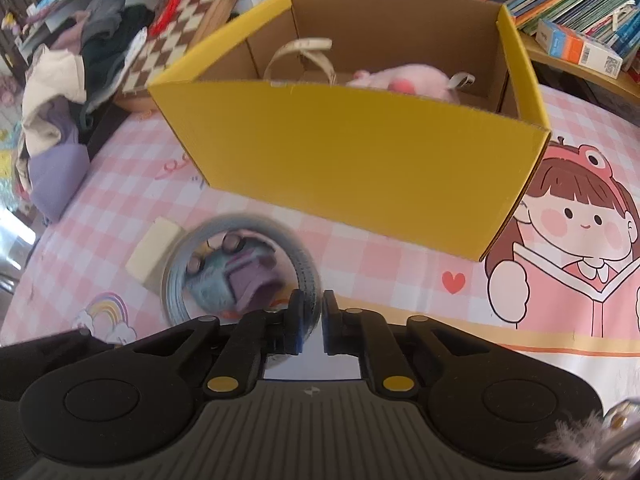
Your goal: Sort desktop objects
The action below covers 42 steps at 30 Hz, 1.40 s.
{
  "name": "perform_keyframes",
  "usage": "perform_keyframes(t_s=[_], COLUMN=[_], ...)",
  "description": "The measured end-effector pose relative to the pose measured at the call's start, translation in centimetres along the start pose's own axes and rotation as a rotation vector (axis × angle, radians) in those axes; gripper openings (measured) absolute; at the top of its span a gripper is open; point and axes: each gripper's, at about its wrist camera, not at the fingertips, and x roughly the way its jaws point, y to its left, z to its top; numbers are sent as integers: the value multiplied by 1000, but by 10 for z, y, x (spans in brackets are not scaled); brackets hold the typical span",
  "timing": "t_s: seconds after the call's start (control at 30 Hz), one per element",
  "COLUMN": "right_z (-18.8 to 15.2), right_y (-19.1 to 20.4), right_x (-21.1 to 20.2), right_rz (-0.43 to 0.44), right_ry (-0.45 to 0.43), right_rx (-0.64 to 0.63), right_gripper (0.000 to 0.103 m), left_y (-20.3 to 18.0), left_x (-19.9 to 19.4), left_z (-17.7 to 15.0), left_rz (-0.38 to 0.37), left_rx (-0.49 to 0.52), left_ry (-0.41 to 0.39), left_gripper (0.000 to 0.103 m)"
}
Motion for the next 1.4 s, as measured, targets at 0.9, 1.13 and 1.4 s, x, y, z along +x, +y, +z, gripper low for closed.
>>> perform_keyframes(t_s=[0.9, 1.13, 1.4], right_z=[-19, -37, -50], right_y=[-1, 3, 5], right_x=[-65, -70, -78], right_rz=[-23, -37, -53], right_ry=[-136, -121, -119], right_rx=[86, 103, 122], right_gripper=[4, 4, 4], left_y=[23, 27, 31], left_x=[-43, -53, -64], left_z=[-8, -12, -10], left_rz=[-24, -35, -49], left_rx=[-33, -27, -13], left_ry=[-93, -113, -137], left_gripper=[43, 43, 43])
